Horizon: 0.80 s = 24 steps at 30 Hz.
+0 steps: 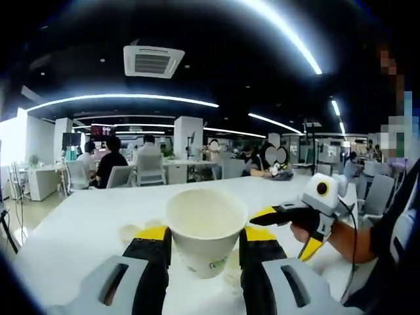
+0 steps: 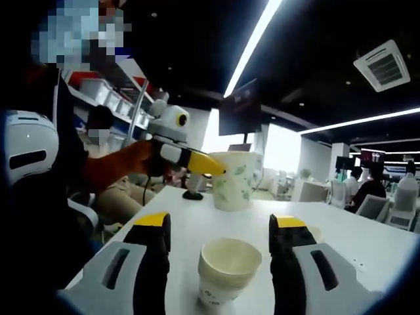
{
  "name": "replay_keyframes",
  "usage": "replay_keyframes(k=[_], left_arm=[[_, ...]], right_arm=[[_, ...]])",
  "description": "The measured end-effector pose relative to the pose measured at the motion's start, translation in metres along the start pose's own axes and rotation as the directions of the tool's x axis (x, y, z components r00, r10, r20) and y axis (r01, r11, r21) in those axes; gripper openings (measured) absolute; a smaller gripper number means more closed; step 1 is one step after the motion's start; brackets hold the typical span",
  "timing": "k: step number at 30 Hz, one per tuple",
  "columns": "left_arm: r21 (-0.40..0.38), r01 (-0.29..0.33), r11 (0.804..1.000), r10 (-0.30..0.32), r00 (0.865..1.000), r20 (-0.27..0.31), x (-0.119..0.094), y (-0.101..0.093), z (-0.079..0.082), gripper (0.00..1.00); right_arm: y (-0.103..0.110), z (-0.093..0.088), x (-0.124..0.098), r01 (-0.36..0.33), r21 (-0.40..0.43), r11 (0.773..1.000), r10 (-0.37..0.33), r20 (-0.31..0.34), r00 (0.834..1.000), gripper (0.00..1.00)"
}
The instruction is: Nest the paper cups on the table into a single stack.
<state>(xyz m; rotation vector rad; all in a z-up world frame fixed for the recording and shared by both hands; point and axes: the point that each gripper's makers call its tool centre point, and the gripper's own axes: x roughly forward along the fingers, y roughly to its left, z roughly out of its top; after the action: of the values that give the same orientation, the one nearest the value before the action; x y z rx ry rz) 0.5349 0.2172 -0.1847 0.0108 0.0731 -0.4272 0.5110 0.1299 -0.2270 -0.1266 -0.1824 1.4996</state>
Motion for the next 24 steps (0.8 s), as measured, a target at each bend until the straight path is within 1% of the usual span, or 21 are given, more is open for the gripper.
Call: replay_keyframes(k=[5,10,13,15,17,20,22,24], left_arm=[[0.003,0.026,1.0,-0.026,1.0,0.011,-0.002,-0.01,0.005,0.44],[0.005,0.049,0.999,-0.049,0.999,0.011,-0.005,-0.019,0.005,0.44],[-0.001,0.076,0.997,-0.076,0.997,0.005,-0.007,-0.026,0.004,0.44],[0.008,0.097,0.995,-0.097,0.995,-0.013,-0.007,-0.03,0.002,0.44],[0.037,0.124,0.992,-0.123,0.992,-0.013,-0.009,-0.038,0.004,0.44],[0.036,0.159,0.987,-0.159,0.987,-0.012,-0.012,-0.046,0.005,0.44],[0.038,0.186,0.982,-0.185,0.983,-0.015,-0.013,-0.051,0.004,0.44],[0.042,0.207,0.977,-0.206,0.978,-0.022,-0.014,-0.054,0.003,0.44]], right_arm=[[0.0,0.002,-0.001,0.001,-0.002,1.0,-0.001,0.008,1.0,0.61],[0.001,0.008,-0.001,0.0,-0.009,1.0,0.0,0.018,1.0,0.6],[0.004,0.016,-0.002,-0.006,-0.018,1.0,0.006,0.039,0.999,0.59],[0.004,0.018,-0.001,-0.005,-0.019,1.0,0.006,0.043,0.999,0.59],[0.003,0.02,0.001,0.001,-0.024,1.0,0.0,0.035,0.999,0.59],[0.013,0.024,0.003,-0.009,-0.055,0.998,0.009,0.008,1.0,0.59],[0.02,0.029,0.003,-0.017,-0.073,0.997,0.018,0.001,1.0,0.59],[0.022,0.032,0.003,-0.028,-0.095,0.995,0.027,-0.015,1.0,0.59]])
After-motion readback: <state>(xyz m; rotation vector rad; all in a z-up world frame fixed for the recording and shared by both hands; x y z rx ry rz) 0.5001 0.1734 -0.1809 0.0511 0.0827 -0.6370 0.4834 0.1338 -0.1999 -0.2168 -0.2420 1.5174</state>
